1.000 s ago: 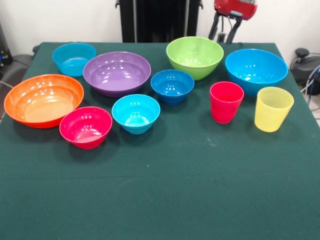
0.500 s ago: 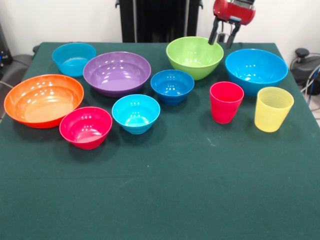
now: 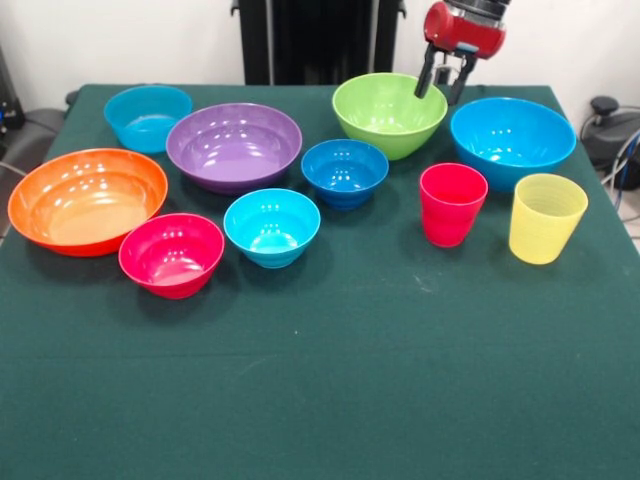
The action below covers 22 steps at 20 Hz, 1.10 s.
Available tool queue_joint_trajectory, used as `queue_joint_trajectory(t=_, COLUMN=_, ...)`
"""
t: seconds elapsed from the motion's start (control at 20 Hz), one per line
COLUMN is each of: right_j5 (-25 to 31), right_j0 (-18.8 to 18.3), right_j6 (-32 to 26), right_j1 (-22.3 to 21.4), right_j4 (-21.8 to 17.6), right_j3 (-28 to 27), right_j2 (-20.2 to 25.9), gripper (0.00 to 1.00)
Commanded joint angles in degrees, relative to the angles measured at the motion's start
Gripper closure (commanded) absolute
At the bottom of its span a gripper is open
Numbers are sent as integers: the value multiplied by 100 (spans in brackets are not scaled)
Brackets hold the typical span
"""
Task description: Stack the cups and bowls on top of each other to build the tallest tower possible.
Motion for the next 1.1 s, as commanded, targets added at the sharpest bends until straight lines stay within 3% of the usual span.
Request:
queue_joint_trajectory(t=0.05, right_j5=-12, right_j0=-62, right_j6=967, right_j1=174, right_j4=214, right_j3=-302, right_j2=578, gripper=0)
queue_joint_trajectory(t=0.55, right_j5=22, right_j0=302, right_j6=1082, right_j1=193, right_j4=458, right_j3=-333, right_j2=613, gripper=0)
queue_joint_trajectory(t=1.1, right_j5=493, right_j0=1068, right_j6=1086, right_j1=145, right_j4=1112, right_j3=-494, right_j2=521, gripper=0)
